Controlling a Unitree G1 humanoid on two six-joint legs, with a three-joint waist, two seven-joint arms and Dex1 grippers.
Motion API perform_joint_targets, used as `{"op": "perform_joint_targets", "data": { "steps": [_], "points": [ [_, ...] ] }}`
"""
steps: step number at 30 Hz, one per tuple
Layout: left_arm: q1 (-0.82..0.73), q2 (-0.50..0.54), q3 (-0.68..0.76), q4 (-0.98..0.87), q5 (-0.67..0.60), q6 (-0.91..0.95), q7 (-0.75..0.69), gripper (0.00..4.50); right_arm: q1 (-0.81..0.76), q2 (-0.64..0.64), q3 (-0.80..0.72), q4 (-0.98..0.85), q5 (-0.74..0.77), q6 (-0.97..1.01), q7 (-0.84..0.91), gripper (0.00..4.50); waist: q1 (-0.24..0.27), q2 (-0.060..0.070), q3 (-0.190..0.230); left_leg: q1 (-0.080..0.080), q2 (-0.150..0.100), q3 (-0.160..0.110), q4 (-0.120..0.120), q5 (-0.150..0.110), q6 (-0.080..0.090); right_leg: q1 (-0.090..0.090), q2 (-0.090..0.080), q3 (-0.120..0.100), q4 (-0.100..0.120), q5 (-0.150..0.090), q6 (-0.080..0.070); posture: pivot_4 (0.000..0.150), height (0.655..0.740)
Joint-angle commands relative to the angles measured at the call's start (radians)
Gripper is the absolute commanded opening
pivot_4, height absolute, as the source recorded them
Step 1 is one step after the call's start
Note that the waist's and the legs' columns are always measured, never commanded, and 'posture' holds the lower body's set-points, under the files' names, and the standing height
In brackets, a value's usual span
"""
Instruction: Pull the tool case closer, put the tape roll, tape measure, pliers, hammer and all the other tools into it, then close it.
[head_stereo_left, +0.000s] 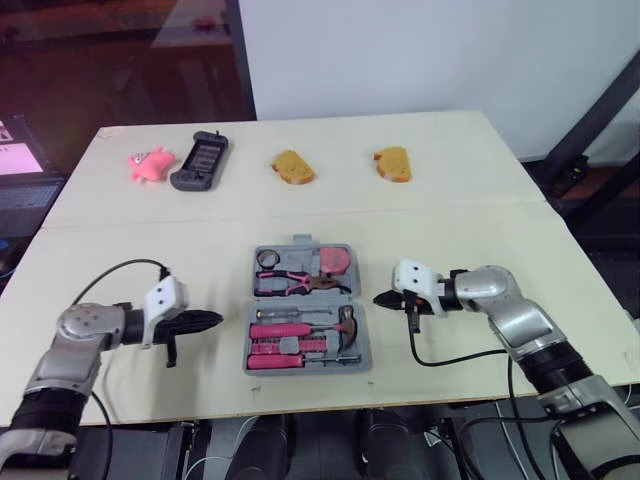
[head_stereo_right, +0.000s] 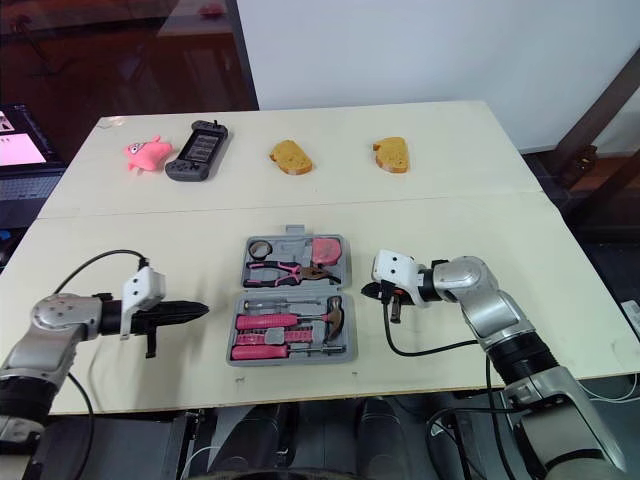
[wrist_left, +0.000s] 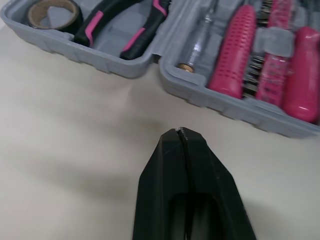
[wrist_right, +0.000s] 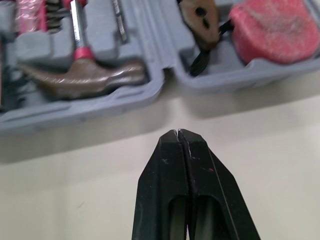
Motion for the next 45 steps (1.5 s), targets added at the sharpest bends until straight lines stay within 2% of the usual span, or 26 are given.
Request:
{"op": "perform_joint_targets", "data": {
  "steps": [1,9,18,25,33,45],
  "points": [
    [-0.061,-0.017,-0.028,0.061,0.048,-0.031,0.03,0.05,-0.023,0.022,0.002,0.042,-0.017,-0.024,-0.003,0.0,-0.001,0.0,0.0,0.0,0.0,0.0,0.0,0.0,0.0,0.0,0.0,0.0,0.0,0.0,0.0,0.15,0.74],
    [-0.139,-0.091,-0.071,0.248,0.118,-0.095,0.087,0.05,-0.055,0.07,0.018,0.109,-0.05,-0.041,0.006,0.0,-0.006,0.0,0.0,0.0,0.0,0.0,0.0,0.001,-0.001,-0.001,0.0,0.0,0.003,0.0,0.001,0.15,0.74],
    [-0.192,-0.169,-0.088,0.311,0.123,-0.13,0.087,0.05,-0.08,0.115,0.027,0.168,-0.065,-0.068,0.002,0.0,0.004,0.001,-0.001,0.001,-0.002,0.0,0.002,0.002,-0.002,0.001,0.0,0.0,0.005,0.0,0.001,0.15,0.74],
    [-0.168,-0.234,-0.122,0.195,0.09,-0.071,0.023,0.05,-0.094,0.159,0.037,0.173,-0.078,-0.082,-0.007,0.0,-0.001,0.001,-0.001,0.001,-0.002,-0.001,0.002,0.002,-0.002,0.001,0.0,0.0,0.005,0.0,0.001,0.15,0.74],
    [-0.127,-0.236,-0.115,0.134,0.106,-0.035,0.063,0.05,-0.069,0.154,0.043,0.132,-0.075,-0.074,0.025,0.0,-0.001,0.001,-0.001,0.001,-0.002,-0.001,0.002,0.002,-0.002,0.001,0.0,0.0,0.005,0.0,0.001,0.15,0.74],
    [0.036,-0.219,-0.107,-0.038,0.102,0.005,0.122,0.05,0.07,0.123,0.034,-0.162,-0.033,0.127,0.043,0.0,-0.004,0.001,-0.001,0.001,-0.001,-0.002,0.001,0.001,-0.002,0.0,0.0,0.0,0.005,0.0,0.001,0.15,0.74]
  ]
}}
